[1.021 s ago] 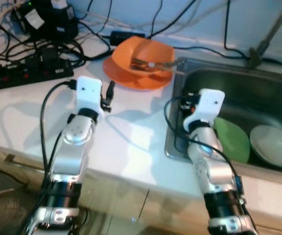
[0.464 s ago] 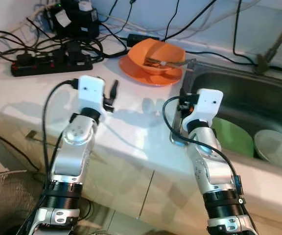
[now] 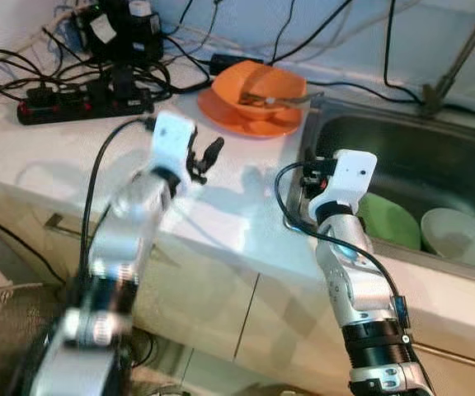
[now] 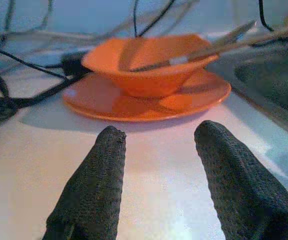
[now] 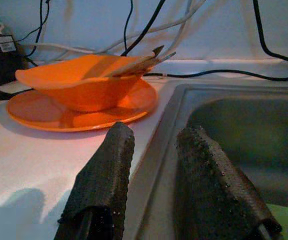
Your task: Kitchen organization
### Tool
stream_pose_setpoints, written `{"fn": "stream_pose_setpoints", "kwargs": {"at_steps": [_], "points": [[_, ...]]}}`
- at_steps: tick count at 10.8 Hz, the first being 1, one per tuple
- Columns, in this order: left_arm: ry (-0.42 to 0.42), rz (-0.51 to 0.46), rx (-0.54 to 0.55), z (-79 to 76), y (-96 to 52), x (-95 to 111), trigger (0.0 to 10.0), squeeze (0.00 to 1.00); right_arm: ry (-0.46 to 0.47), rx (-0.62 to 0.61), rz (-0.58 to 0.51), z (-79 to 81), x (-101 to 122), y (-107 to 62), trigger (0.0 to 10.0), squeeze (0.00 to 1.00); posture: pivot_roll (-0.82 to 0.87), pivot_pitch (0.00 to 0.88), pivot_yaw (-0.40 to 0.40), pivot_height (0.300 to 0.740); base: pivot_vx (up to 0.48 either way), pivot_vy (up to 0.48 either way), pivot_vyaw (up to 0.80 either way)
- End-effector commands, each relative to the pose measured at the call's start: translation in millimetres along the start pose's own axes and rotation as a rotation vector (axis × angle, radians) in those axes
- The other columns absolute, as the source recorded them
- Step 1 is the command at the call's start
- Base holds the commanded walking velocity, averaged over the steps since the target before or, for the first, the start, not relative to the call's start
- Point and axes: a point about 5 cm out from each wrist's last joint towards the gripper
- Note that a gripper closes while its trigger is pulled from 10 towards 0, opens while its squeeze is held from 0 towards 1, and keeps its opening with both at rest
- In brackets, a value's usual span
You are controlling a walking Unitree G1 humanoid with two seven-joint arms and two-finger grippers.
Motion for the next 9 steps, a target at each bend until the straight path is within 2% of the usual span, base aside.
{"fn": "stream_pose_setpoints", "kwargs": {"at_steps": [1, 3, 5, 7, 9], "points": [[-0.005, 0.036, -0.025, 0.0, 5.0, -1, 10.0, 0.0, -0.004, -0.014, 0.004, -2.9, 0, -0.9, 10.0, 0.0, -0.01, 0.073, -0.038, 0.74, 0.0, 0.0, 0.0], [0.016, 0.046, -0.056, 3.9, 25.4, 14, 10.0, 0.0, -0.003, -0.032, 0.007, -5.9, 0, -5.9, 10.0, 0.0, -0.03, 0.095, -0.02, 0.74, 0.0, 0.0, 0.0], [0.007, 0.053, -0.064, 4.5, 37.9, 23, 10.0, 0.0, 0.002, -0.051, 0.004, -8.1, 1, -12.9, 10.0, 0.0, -0.06, 0.122, -0.004, 0.74, 0.0, 0.0, 0.0], [-0.018, 0.055, -0.072, -2.0, 51.9, 30, 10.0, 0.0, 0.0, -0.082, 0.007, -14.0, 4, -24.1, 10.0, 0.0, -0.09, 0.165, 0.014, 0.74, 0.0, 0.0, 0.0], [-0.031, 0.061, -0.079, -6.5, 59.0, 31, 10.0, 0.0, -0.001, -0.113, -0.01, -20.6, 16, -35.6, 10.0, 0.0, -0.14, 0.196, 0.026, 0.74, 0.0, 0.0, 0.0]]}}
Point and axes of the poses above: a point about 5 cm out from each wrist's last joint towards the gripper, its own y axis pointing out of the wrist towards the gripper, its own x axis along the axis of the wrist's last joint, z = x × y, and after that the axes turned 14 degrees about -y, right-handed
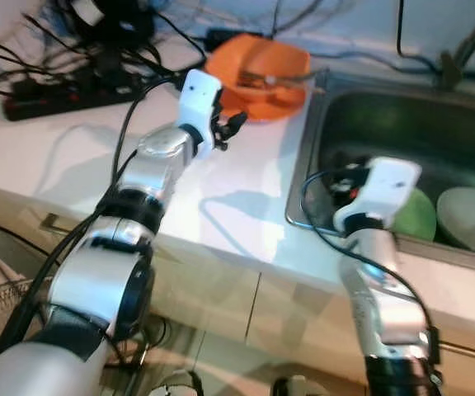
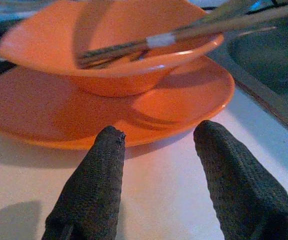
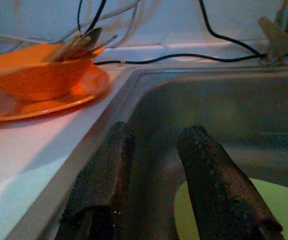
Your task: Kitchen organization
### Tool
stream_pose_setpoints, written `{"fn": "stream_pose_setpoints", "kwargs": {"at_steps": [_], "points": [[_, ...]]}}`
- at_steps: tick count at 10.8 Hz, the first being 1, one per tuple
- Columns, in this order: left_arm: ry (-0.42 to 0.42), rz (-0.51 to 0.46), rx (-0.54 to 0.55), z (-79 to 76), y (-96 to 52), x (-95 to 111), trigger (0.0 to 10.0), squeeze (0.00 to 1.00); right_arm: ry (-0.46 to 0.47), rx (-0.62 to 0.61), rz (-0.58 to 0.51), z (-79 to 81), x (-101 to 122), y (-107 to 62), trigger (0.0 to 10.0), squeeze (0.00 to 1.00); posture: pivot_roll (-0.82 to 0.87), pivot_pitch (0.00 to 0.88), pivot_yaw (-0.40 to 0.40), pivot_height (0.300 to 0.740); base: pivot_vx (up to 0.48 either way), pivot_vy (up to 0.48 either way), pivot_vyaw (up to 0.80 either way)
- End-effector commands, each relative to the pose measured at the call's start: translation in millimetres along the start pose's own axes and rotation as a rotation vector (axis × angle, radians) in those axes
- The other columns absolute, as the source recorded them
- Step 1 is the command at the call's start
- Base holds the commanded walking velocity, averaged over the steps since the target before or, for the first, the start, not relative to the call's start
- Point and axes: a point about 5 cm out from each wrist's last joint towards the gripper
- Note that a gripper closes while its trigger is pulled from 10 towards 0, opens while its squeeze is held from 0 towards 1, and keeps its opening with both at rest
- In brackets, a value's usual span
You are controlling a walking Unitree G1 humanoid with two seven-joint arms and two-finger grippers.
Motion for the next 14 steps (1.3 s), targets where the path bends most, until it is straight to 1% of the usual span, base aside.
{"fn": "stream_pose_setpoints", "kwargs": {"at_steps": [1, 3, 4, 6, 8, 9, 11, 13, 14], "points": [[0.007, -0.009, -0.01, -3.4, 3.4, 6, 10.0, 0.0, 0.022, -0.013, 0.014, 1.7, 3, -7.8, 10.0, 0.0, -0.15, 0.213, 0.032, 0.74, 0.0, 0.0, 0.0], [0.011, -0.018, -0.015, -6.4, 6.4, 8, 10.0, 0.0, 0.023, -0.027, 0.023, -0.6, 7, -19.0, 10.0, 0.0, -0.17, 0.23, 0.044, 0.74, 0.0, 0.0, 0.0], [0.011, -0.043, 0.001, -5.2, 7.0, 15, 10.0, 0.0, 0.028, -0.035, 0.029, -0.9, 9, -25.2, 10.0, 0.0, -0.18, 0.235, 0.052, 0.74, 0.0, 0.0, 0.0], [0.02, -0.072, 0.01, -4.7, 7.6, 25, 10.0, 0.0, 0.027, -0.042, 0.044, -2.6, 8, -31.0, 10.0, 0.0, -0.18, 0.234, 0.061, 0.74, 0.0, 0.0, 0.0], [0.018, -0.115, 0.021, -0.8, 5.9, 37, 10.0, 0.0, 0.021, -0.052, 0.06, -5.0, 7, -36.7, 10.0, 0.0, -0.18, 0.235, 0.066, 0.74, 0.0, 0.0, 0.0], [0.033, -0.111, 0.024, -0.3, 5.8, 39, 10.0, 0.0, 0.019, -0.053, 0.067, -5.8, 5, -37.7, 10.0, 0.0, -0.18, 0.23, 0.068, 0.74, 0.0, 0.0, 0.0], [0.059, -0.068, 0.044, -0.3, 7.4, 37, 10.0, 0.0, 0.019, -0.063, 0.061, -6.1, 10, -37.2, 10.0, 0.0, -0.18, 0.223, 0.082, 0.74, 0.0, 0.0, 0.0], [0.07, -0.066, 0.062, 0.4, 7.6, 39, 10.0, 0.0, 0.021, -0.073, 0.039, -8.7, 15, -39.0, 10.0, 0.0, -0.19, 0.221, 0.096, 0.74, 0.0, 0.0, 0.0], [0.076, -0.075, 0.069, 0.6, 7.6, 44, 10.0, 0.0, 0.023, -0.078, 0.025, -9.5, 19, -40.8, 10.0, 0.0, -0.2, 0.223, 0.104, 0.74, 0.0, 0.0, 0.0]]}}
Point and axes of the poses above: a point about 5 cm out from each wrist's last joint towards the gripper, its own y axis pointing out of the wrist towards the gripper, its own x axis along the axis of the wrist's last joint, z = x × y, and after that the axes turned 14 degrees about -y, right-handed
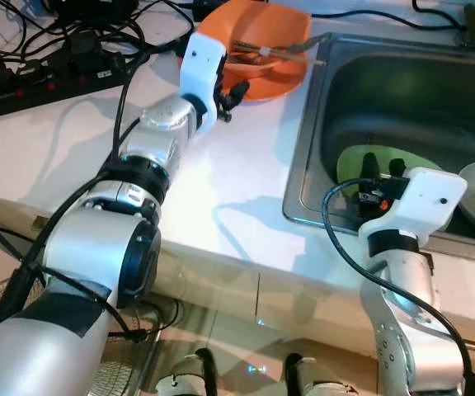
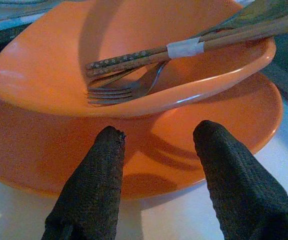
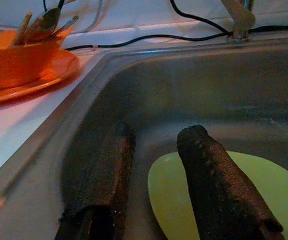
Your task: Kitchen organization
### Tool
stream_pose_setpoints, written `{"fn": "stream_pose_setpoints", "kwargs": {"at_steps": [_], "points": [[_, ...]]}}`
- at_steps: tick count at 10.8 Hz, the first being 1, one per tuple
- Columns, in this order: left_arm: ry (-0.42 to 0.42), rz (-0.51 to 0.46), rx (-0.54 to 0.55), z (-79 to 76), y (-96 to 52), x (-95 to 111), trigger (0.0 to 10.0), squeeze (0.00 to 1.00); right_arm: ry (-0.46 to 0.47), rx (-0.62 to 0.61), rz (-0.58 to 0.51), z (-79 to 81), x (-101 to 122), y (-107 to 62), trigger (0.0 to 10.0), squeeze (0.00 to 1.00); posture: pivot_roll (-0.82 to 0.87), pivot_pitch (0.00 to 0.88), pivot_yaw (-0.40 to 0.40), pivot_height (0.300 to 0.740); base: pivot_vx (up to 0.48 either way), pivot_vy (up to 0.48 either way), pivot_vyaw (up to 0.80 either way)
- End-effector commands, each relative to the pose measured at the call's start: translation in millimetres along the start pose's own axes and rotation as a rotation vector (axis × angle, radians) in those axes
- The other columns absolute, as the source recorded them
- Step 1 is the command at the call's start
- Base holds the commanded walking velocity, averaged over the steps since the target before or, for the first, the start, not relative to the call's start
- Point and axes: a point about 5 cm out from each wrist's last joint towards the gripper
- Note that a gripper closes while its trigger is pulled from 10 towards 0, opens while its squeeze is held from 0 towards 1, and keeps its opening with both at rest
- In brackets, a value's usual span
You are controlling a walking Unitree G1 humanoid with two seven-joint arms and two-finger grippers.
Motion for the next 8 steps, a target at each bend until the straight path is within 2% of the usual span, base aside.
{"fn": "stream_pose_setpoints", "kwargs": {"at_steps": [1, 4, 8], "points": [[0.017, 0.006, 0.018, 2.3, 0.2, 6, 10.0, 0.0, 0.037, -0.003, 0.06, 6.6, -6, -6.7, 10.0, 0.0, -0.2, 0.225, 0.111, 0.74, 0.0, 0.0, 0.0], [0.05, 0.067, 0.005, -0.2, 1.4, 2, 10.0, 0.0, 0.035, -0.013, 0.079, 6.0, -8, -11.6, 10.0, 0.0, -0.2, 0.23, 0.123, 0.74, 0.0, 0.0, 0.0], [0.009, 0.188, 0.023, -1.4, 1.1, -14, 10.0, 0.0, 0.032, -0.009, 0.108, 7.0, -11, -13.3, 10.0, 0.0, -0.2, 0.232, 0.123, 0.74, 0.0, 0.0, 0.0]]}}
Point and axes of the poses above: a point about 5 cm out from each wrist's last joint towards the gripper, its own y axis pointing out of the wrist towards the gripper, its own x axis along the axis of the wrist's last joint, z = x × y, and after that the axes turned 14 degrees about -y, right-handed
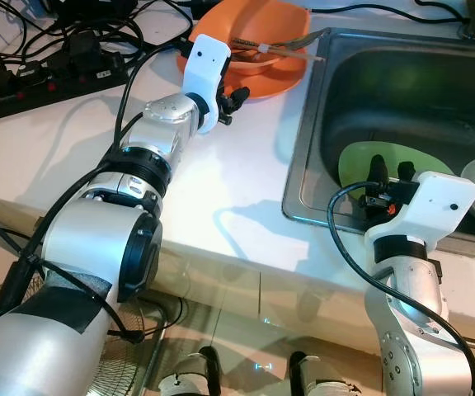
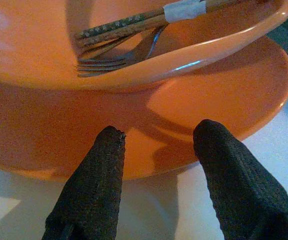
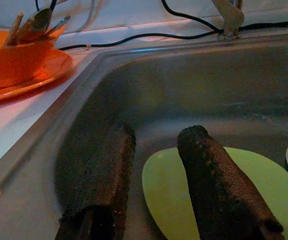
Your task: Kitchen organization
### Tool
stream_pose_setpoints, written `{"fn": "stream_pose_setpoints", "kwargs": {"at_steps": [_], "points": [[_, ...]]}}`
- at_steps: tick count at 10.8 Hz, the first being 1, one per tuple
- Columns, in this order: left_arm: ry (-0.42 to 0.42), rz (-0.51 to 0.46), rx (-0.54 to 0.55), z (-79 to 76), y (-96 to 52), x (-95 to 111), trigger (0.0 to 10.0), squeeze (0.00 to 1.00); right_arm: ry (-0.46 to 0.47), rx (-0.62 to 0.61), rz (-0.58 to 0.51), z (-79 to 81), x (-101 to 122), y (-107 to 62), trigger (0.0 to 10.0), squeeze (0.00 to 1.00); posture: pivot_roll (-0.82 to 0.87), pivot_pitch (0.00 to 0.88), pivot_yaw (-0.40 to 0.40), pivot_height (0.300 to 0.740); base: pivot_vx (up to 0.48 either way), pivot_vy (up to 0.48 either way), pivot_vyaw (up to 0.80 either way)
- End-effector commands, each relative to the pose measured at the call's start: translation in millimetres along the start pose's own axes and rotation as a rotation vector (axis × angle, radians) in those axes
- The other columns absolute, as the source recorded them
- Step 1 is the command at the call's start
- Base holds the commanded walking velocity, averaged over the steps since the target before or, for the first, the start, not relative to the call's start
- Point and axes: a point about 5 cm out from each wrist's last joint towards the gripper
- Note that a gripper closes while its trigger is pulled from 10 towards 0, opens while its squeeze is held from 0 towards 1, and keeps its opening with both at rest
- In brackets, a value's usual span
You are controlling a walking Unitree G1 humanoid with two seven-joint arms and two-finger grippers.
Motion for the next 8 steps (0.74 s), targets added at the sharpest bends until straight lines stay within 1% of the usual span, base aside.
{"fn": "stream_pose_setpoints", "kwargs": {"at_steps": [1, 2, 3, 4, 5, 6, 7, 8], "points": [[-0.011, 0.101, -0.022, -2.4, 1.0, -19, 10.0, 0.0, 0.034, 0.017, 0.103, 10.5, -14, -5.9, 10.0, 0.0, -0.19, 0.235, 0.113, 0.74, 0.0, 0.0, 0.0], [-0.029, 0.14, -0.071, -5.5, 0.8, -26, 10.0, 0.0, 0.036, 0.023, 0.105, 11.5, -15, -4.0, 10.0, 0.0, -0.18, 0.237, 0.105, 0.74, 0.0, 0.0, 0.0], [-0.051, 0.195, -0.115, -4.0, -1.9, -37, 10.0, 0.0, 0.04, 0.033, 0.107, 13.3, -16, -1.6, 10.0, 0.0, -0.16, 0.239, 0.097, 0.74, 0.0, 0.0, 0.0], [-0.067, 0.212, -0.125, -1.2, -4.0, -41, 10.0, 0.0, 0.042, 0.039, 0.107, 14.5, -16, -0.7, 10.0, 0.0, -0.15, 0.236, 0.09, 0.74, 0.0, 0.0, 0.0], [-0.099, 0.227, -0.126, 8.4, -9.9, -45, 10.0, 0.0, 0.047, 0.05, 0.106, 17.3, -17, 1.9, 10.0, 0.0, -0.14, 0.233, 0.082, 0.74, 0.0, 0.0, 0.0], [-0.065, 0.19, -0.114, 16.6, -15.7, -44, 10.0, 0.0, 0.051, 0.058, 0.105, 19.2, -18, 5.7, 10.0, 0.0, -0.12, 0.227, 0.071, 0.74, 0.0, 0.0, 0.0], [-0.002, 0.126, -0.113, 19.3, -20.9, -39, 10.0, 0.0, 0.054, 0.066, 0.102, 21.3, -19, 8.9, 10.0, 0.0, -0.11, 0.217, 0.064, 0.74, 0.0, 0.0, 0.0], [0.138, 0.08, -0.094, 24.1, -30.9, -36, 10.0, 0.0, 0.062, 0.088, 0.086, 27.2, -18, 17.4, 10.0, 0.0, -0.08, 0.2, 0.046, 0.74, 0.0, 0.0, 0.0]]}}
Point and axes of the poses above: a point about 5 cm out from each wrist's last joint towards the gripper, its own y axis pointing out of the wrist towards the gripper, its own x axis along the axis of the wrist's last joint, z = x × y, and after that the axes turned 14 degrees about -y, right-handed
